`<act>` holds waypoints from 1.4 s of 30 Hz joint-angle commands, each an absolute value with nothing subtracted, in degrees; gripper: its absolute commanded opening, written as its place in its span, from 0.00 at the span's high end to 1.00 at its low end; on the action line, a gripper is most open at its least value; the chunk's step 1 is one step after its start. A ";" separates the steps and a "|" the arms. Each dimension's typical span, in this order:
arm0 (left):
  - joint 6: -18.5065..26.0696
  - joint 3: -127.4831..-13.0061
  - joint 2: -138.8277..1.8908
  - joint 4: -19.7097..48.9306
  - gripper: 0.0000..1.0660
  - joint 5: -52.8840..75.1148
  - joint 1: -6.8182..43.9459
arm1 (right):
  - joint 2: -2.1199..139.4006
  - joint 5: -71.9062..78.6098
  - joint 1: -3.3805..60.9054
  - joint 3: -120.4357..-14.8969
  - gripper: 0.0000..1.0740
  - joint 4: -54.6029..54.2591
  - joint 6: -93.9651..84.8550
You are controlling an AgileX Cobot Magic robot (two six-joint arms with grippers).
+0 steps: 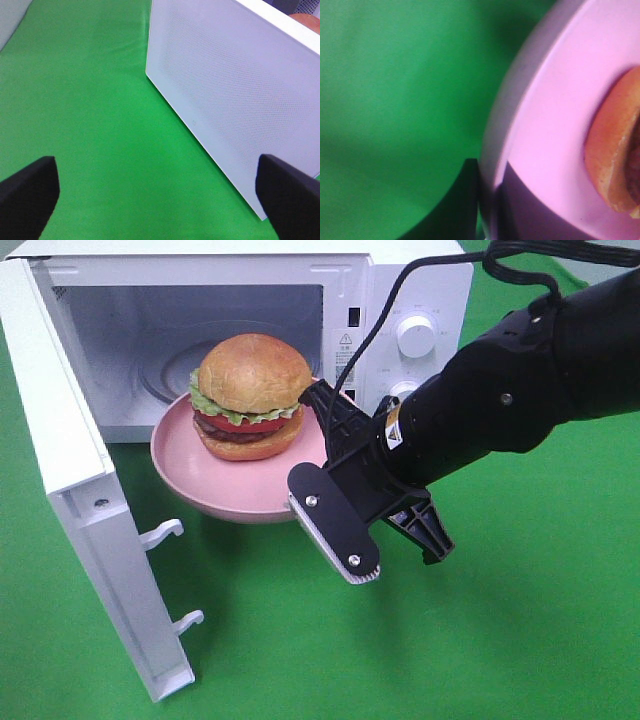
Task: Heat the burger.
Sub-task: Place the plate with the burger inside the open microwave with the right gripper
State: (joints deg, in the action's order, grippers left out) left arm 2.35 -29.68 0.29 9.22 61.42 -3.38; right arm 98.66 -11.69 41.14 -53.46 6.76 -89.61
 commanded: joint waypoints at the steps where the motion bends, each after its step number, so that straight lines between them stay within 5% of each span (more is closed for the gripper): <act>1: 2.35 -29.45 1.20 9.28 0.06 60.96 -3.21 | 99.47 -8.31 41.14 -56.09 1.00 6.93 -88.81; 42: 2.35 -29.45 1.20 9.28 0.06 60.96 -3.21 | 116.77 -18.96 41.02 -80.21 1.00 10.03 -80.16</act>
State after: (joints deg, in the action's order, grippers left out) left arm 2.35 -29.68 0.29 9.22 61.42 -3.38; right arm 117.40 -21.31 41.14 -79.07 9.34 -80.67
